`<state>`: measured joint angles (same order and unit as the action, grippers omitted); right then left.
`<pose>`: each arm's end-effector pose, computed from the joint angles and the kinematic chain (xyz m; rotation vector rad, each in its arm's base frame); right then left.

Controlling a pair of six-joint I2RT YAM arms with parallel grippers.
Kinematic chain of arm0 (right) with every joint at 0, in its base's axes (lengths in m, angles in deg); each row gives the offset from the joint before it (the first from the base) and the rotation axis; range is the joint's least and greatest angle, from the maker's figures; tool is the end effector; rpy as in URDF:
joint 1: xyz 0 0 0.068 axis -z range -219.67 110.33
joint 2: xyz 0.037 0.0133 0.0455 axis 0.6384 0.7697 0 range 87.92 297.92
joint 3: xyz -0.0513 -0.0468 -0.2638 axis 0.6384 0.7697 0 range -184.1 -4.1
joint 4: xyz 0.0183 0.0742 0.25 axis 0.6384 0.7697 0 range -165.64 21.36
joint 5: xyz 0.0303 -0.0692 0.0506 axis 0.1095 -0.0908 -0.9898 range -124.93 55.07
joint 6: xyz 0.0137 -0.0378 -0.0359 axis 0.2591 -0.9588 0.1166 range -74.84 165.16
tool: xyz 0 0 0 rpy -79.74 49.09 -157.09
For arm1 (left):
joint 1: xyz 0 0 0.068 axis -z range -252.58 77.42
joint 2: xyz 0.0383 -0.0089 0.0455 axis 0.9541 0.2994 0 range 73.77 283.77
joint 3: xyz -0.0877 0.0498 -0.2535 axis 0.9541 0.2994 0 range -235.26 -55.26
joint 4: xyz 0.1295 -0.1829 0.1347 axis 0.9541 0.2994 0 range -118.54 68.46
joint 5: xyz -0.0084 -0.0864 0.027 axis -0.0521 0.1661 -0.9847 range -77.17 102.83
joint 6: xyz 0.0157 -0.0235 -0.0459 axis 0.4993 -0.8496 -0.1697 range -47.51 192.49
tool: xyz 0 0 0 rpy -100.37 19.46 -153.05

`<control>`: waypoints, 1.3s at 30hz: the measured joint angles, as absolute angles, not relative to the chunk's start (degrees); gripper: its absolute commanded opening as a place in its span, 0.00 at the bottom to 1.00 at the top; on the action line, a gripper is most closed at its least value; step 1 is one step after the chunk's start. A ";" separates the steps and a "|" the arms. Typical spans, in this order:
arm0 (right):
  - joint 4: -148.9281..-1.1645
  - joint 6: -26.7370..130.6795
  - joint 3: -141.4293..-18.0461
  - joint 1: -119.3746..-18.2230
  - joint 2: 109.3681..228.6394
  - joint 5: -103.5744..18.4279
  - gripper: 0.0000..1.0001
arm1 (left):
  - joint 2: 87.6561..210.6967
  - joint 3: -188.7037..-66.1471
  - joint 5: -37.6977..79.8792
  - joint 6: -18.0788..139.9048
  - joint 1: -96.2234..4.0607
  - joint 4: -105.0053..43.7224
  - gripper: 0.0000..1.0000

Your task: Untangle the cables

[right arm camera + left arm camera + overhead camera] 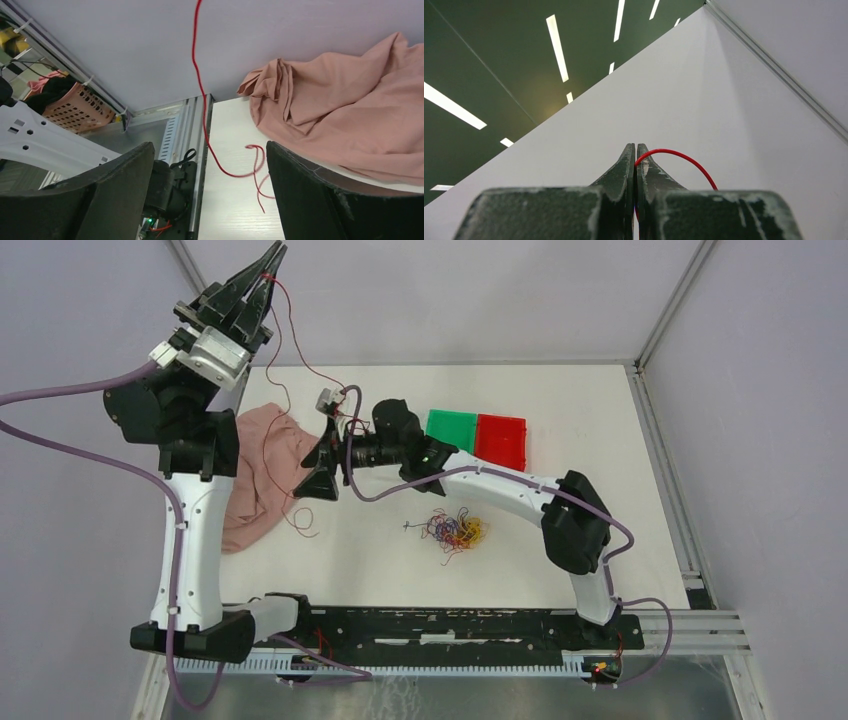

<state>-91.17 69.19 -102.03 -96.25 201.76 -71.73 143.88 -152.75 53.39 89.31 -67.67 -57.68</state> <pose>0.2473 0.4134 0.3448 -1.0342 1.5016 1.5515 0.1732 -0.0380 0.6121 0.7790 0.4190 -0.0125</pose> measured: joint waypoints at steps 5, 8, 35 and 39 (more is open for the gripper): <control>-93.20 70.78 -102.82 -97.43 203.84 -73.50 0.84 | 142.15 -151.37 53.41 89.36 -67.67 -57.44 0.03; -92.88 70.67 -104.59 -97.69 205.66 -73.21 0.57 | 141.43 -151.22 53.43 89.36 -67.67 -57.42 0.03; -98.43 97.19 -106.41 -74.22 206.73 -62.88 0.00 | 132.84 -125.62 57.14 99.41 -59.61 -40.50 0.03; -96.22 98.28 -111.52 -73.36 206.88 -62.68 0.00 | 136.51 -121.62 52.51 105.88 -54.58 -37.16 0.03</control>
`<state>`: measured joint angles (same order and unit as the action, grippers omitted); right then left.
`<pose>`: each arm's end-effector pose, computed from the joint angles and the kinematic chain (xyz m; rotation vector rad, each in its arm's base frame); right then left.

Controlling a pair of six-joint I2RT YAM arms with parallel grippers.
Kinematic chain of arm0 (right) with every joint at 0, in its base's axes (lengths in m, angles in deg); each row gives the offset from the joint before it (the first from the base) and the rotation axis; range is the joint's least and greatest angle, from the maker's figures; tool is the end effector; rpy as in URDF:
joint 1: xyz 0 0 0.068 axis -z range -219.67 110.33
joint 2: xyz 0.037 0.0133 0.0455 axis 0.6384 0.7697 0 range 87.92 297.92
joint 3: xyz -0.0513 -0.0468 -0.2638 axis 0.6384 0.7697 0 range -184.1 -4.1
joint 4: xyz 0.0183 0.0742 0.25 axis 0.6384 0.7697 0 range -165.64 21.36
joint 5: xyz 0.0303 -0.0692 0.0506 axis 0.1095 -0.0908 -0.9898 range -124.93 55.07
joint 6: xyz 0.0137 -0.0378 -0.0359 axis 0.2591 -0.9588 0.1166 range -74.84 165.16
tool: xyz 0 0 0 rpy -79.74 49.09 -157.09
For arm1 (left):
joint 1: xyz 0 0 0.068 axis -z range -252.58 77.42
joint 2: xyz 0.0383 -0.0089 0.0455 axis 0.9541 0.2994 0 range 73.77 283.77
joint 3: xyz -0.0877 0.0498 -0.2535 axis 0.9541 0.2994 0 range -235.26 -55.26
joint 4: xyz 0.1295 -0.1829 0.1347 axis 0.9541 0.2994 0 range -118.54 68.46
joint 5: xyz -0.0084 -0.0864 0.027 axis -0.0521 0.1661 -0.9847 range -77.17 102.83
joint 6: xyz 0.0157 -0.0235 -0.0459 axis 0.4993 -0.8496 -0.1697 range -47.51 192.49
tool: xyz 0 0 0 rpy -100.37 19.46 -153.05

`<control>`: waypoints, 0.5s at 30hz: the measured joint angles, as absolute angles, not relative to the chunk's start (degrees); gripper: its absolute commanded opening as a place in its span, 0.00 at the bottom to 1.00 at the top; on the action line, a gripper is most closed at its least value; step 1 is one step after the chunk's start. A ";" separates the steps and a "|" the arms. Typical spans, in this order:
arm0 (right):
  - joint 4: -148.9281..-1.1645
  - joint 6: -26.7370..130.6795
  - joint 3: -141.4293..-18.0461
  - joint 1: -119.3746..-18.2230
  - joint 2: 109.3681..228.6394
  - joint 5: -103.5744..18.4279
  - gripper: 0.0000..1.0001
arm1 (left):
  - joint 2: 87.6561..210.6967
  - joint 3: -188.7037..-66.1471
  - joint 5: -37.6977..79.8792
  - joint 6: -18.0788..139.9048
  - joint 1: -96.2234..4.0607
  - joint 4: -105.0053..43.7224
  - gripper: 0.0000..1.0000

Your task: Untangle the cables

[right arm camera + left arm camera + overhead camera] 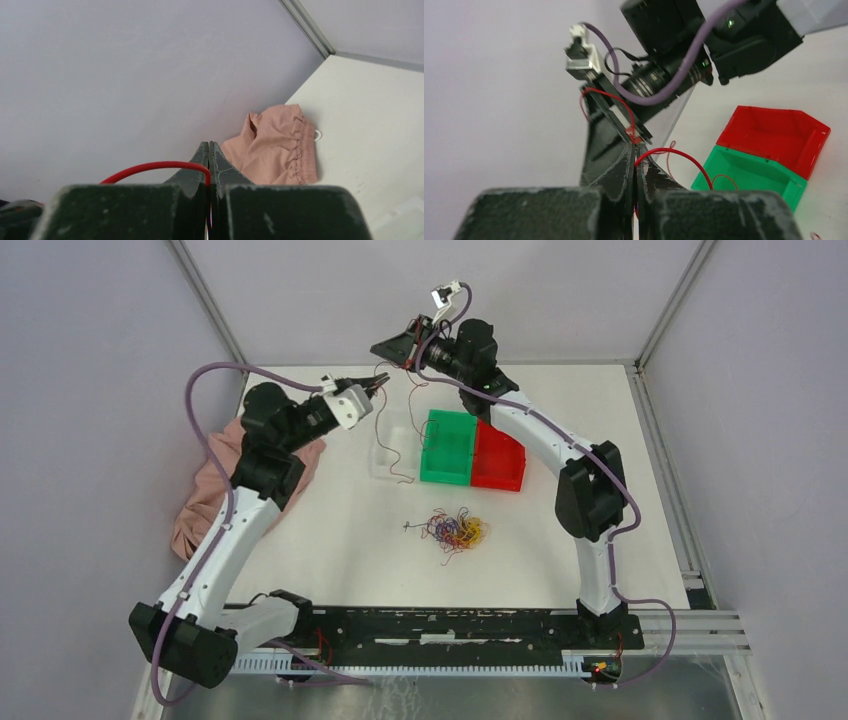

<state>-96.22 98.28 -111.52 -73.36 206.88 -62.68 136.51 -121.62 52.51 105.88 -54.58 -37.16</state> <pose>0.4102 0.2934 0.3708 -0.1831 1.6272 1.5485 0.2202 -0.0954 0.4451 1.0780 0.9109 -0.2466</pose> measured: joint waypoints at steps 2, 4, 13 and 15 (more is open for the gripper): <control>-96.02 98.52 -113.29 -73.15 206.88 -62.37 0.00 | 137.87 -120.07 49.08 108.59 -52.51 -37.14 0.03; -95.63 98.76 -114.03 -73.08 206.88 -61.74 0.00 | 139.24 -118.70 45.06 111.63 -50.39 -37.40 0.03; -89.05 98.80 -114.03 -71.83 208.37 -57.04 0.00 | 149.25 -117.10 28.93 115.89 -48.09 -42.41 0.04; -85.99 97.84 -114.60 -71.09 209.02 -55.77 0.00 | 151.46 -116.75 27.00 115.91 -48.11 -42.45 0.04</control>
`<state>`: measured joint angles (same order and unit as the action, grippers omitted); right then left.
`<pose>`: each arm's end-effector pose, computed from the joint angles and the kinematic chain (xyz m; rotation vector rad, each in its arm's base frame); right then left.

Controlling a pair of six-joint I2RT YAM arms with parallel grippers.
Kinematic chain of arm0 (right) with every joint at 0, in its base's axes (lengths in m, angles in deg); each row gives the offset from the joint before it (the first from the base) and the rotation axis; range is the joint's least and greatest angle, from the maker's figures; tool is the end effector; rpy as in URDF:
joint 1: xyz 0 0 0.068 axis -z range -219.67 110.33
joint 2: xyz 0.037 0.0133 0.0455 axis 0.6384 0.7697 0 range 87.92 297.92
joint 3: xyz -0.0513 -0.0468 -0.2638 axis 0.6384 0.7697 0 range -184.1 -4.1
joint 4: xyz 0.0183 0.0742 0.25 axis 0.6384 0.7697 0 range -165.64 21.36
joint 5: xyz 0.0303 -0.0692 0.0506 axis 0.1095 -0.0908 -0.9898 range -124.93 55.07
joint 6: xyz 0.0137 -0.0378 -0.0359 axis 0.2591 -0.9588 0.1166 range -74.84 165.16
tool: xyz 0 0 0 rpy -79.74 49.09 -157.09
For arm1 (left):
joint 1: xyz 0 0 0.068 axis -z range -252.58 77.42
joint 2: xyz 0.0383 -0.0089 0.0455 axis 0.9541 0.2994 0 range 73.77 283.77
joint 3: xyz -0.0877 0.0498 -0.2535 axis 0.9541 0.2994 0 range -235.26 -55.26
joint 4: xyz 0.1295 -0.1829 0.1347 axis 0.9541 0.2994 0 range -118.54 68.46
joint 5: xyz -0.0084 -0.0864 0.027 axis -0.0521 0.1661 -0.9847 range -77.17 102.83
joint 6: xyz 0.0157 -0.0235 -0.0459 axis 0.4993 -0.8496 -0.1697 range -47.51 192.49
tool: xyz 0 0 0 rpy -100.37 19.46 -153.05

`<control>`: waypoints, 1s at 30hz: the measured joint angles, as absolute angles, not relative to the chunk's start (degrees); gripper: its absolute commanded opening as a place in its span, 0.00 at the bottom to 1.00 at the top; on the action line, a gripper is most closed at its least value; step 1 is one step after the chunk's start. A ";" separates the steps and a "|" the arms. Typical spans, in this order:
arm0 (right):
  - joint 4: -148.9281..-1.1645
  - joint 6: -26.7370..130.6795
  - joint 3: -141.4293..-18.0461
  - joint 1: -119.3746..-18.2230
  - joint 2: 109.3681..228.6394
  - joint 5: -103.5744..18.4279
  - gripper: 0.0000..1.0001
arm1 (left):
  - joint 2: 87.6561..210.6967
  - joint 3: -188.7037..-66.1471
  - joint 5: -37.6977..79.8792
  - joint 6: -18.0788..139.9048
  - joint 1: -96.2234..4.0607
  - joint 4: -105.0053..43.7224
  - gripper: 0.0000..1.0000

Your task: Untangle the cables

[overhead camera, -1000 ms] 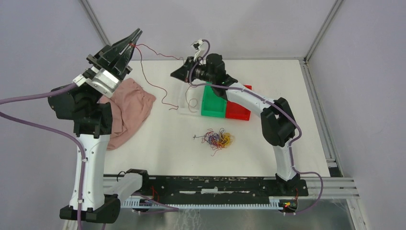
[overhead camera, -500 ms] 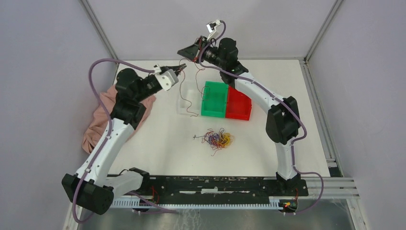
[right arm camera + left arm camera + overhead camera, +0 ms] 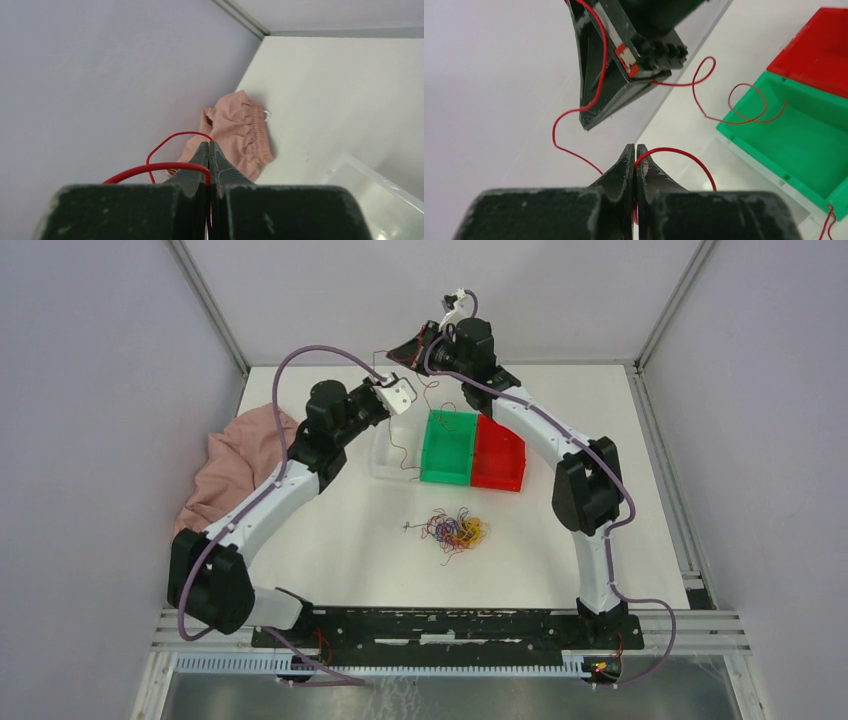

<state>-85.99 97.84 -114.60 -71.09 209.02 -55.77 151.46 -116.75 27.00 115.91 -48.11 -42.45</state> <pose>0.4333 0.2795 0.3530 0.0080 1.7684 1.3974 0.2914 -0.1421 0.3564 1.0509 1.2194 0.0569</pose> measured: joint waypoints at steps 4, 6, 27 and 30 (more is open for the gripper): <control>-78.91 95.46 -118.21 -70.22 211.36 -53.63 0.00 | 155.05 -116.27 23.68 116.68 -48.11 -43.02 0.03; -75.74 94.50 -120.35 -69.80 212.52 -52.54 0.00 | 156.38 -116.01 22.09 117.73 -48.11 -44.13 0.03; -71.81 96.47 -123.65 -69.67 214.49 -51.53 0.00 | 167.04 -130.67 17.67 122.86 -48.11 -53.77 0.03; -72.55 97.41 -122.91 -69.67 214.49 -51.20 0.00 | 166.96 -125.58 18.13 124.92 -48.11 -55.13 0.06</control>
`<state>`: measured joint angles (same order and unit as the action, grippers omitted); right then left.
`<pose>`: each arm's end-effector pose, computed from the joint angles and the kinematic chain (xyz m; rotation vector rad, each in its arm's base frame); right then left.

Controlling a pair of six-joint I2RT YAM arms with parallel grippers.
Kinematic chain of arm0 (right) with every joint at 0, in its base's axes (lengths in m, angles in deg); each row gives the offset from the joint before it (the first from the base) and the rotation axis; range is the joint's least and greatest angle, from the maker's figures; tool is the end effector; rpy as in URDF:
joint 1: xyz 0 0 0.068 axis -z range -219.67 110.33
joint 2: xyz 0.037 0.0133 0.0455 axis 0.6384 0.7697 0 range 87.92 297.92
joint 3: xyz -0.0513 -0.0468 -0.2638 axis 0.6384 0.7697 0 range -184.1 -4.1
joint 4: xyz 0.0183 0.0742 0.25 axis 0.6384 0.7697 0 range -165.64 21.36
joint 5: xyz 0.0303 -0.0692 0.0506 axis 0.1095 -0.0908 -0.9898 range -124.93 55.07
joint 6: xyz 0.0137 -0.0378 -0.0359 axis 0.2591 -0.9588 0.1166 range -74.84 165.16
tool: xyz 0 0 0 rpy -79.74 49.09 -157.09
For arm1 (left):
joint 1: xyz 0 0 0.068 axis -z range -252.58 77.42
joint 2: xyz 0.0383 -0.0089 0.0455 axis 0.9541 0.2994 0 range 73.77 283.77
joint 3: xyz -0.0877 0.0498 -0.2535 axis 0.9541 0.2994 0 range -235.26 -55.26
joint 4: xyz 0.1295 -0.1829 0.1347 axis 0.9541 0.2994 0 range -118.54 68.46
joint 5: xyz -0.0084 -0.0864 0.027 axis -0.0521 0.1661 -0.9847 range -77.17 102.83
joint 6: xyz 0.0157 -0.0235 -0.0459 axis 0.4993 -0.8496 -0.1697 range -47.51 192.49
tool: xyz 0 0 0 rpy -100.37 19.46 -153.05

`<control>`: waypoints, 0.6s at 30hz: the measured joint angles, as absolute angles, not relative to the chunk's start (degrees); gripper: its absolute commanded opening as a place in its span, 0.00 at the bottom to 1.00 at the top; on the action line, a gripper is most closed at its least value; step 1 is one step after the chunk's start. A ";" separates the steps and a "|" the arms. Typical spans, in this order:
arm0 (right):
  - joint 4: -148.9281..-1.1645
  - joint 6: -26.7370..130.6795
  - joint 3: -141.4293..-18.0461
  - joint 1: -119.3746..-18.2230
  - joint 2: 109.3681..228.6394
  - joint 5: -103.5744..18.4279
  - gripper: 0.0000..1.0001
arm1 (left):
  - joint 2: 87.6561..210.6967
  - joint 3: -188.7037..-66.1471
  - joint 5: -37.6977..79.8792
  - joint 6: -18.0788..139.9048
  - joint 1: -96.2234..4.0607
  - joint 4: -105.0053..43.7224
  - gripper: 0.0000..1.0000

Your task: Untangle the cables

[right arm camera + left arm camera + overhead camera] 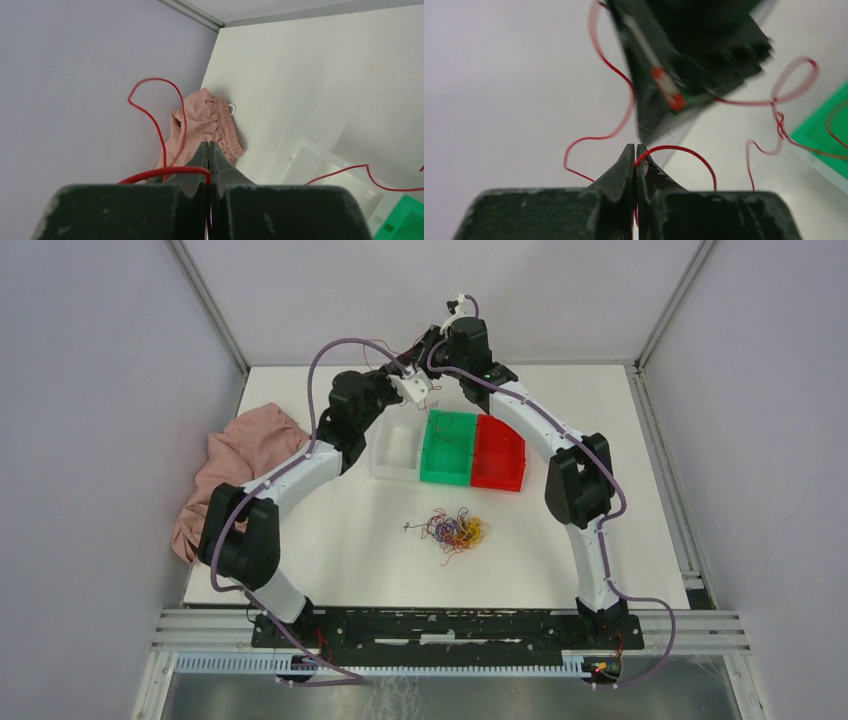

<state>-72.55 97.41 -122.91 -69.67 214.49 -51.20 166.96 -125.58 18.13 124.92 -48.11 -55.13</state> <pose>0.4578 0.2758 0.3315 0.1486 1.9351 1.2552 0.3563 -0.1657 0.3443 0.9992 1.1382 0.3221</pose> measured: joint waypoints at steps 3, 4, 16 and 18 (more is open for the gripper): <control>-73.38 97.82 -120.66 -69.67 214.49 -50.42 0.00 | 166.98 -118.67 19.00 126.53 -48.09 -54.30 0.18; -73.40 97.84 -119.78 -69.67 214.49 -50.11 0.00 | 166.98 -116.95 19.09 126.77 -48.07 -53.64 0.24; -72.77 96.29 -116.68 -69.54 213.76 -48.43 0.00 | 164.31 -117.10 27.11 120.72 -48.07 -36.70 0.06; -72.79 96.33 -116.68 -69.54 213.44 -48.60 0.00 | 163.24 -119.35 30.13 119.98 -48.05 -31.19 0.03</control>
<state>-72.79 96.33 -116.68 -69.54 213.44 -48.60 163.24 -119.35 30.13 119.98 -48.05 -31.19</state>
